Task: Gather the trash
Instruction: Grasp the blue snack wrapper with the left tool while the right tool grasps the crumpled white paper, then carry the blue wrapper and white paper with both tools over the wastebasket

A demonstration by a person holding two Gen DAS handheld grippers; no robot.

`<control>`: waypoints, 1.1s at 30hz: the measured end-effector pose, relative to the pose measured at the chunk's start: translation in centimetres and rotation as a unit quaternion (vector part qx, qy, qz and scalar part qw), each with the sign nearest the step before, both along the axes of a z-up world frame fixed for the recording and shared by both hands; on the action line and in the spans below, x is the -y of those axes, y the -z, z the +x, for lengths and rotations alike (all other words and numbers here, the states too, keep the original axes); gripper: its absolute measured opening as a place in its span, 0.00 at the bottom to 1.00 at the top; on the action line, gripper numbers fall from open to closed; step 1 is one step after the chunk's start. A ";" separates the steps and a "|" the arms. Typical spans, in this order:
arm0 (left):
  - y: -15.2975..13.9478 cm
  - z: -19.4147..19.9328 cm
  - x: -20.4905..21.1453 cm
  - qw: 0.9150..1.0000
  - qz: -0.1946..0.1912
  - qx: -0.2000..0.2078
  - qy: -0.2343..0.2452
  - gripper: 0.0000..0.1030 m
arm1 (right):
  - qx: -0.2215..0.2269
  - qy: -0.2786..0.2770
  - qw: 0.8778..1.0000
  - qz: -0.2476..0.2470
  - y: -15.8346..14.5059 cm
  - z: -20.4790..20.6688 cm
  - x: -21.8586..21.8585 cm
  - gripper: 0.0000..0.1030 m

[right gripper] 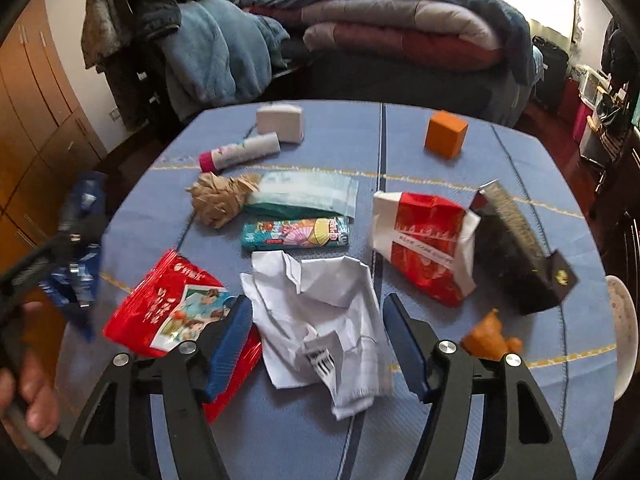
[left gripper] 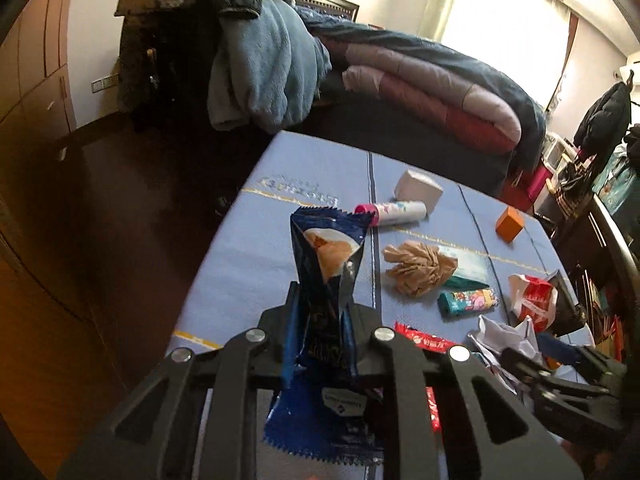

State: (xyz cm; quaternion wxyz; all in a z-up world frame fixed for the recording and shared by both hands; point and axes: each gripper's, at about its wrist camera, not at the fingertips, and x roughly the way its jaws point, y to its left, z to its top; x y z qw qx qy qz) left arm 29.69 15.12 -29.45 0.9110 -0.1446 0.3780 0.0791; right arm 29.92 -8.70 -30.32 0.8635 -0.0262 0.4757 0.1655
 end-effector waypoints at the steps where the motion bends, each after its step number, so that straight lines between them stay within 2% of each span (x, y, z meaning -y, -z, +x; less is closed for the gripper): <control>1: -0.2 -0.3 -0.1 1.000 -0.001 0.003 -0.002 0.20 | -0.004 0.001 1.000 -0.001 0.3 0.3 -0.1 0.66; 5: -0.6 -1.0 -0.9 1.000 -0.006 0.006 -0.010 0.20 | -0.015 0.001 1.000 0.005 1.1 0.7 -0.1 0.63; 12: -1.4 -2.2 -1.3 1.000 -0.008 0.014 -0.013 0.21 | 0.004 -0.004 1.000 0.005 0.8 0.4 -0.4 0.42; 15: -2.0 -2.6 -0.9 1.000 -0.006 0.020 -0.009 0.21 | 0.020 -0.001 1.000 0.002 0.3 0.2 -0.2 0.41; 25: -4.6 -4.4 1.4 0.999 0.000 0.041 0.016 0.22 | 0.045 0.013 0.998 0.041 -2.7 -1.6 2.2 0.41; 33: -6.2 -4.7 6.8 0.996 0.008 0.051 0.073 0.22 | 0.049 0.039 0.996 0.057 -3.9 -4.4 6.2 0.41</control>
